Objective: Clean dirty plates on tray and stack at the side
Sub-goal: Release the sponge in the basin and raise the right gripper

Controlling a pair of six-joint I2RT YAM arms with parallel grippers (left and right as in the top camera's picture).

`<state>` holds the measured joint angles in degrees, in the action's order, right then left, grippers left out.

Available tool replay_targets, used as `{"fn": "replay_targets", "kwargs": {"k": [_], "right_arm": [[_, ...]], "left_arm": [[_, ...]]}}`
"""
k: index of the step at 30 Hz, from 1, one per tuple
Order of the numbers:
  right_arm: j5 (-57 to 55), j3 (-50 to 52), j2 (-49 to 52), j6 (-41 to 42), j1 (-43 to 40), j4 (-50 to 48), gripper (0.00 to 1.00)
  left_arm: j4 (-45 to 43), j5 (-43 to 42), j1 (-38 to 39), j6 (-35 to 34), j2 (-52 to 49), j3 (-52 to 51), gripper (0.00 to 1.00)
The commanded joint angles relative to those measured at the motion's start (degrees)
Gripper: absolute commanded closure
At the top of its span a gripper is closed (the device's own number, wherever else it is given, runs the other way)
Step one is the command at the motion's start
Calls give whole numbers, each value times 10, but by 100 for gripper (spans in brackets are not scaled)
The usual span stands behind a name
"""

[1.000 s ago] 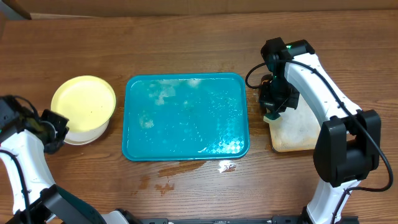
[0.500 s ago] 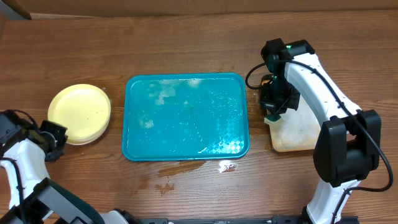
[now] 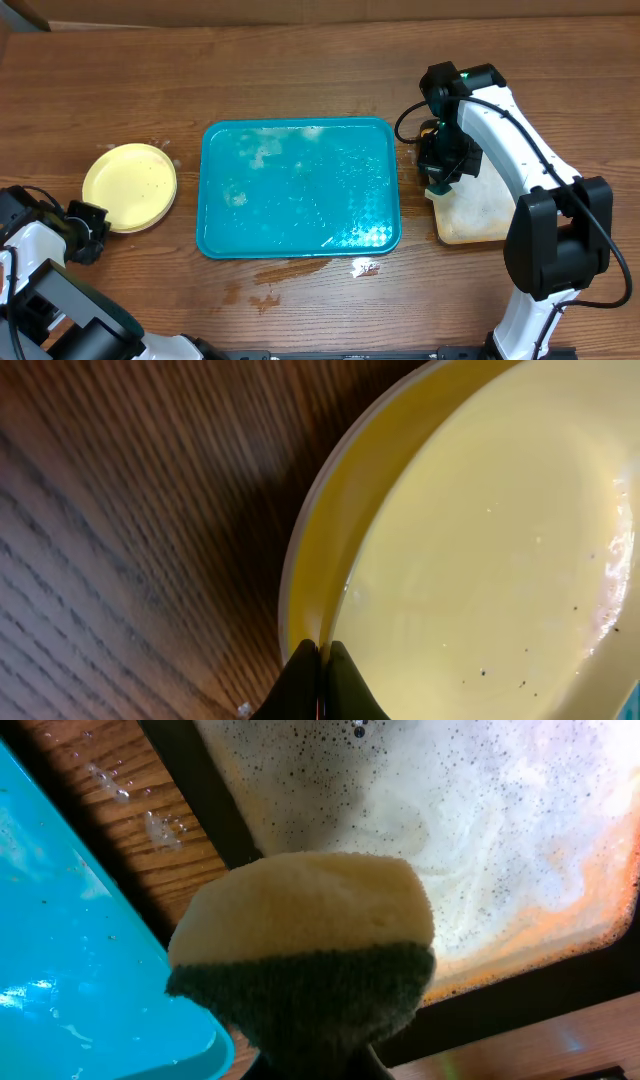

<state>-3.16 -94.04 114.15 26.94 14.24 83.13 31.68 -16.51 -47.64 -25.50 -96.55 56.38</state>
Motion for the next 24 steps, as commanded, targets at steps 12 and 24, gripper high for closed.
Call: {"fn": "replay_targets", "kwargs": {"k": [12,24], "right_arm": [[2,1,-14,-2,-2,-9,96],[2,1,-14,-2,-2,-14,96]], "left_arm": [[-8,-9,1,17,-1,-1,77],[0,-50,3,33,0,0,34]]}}
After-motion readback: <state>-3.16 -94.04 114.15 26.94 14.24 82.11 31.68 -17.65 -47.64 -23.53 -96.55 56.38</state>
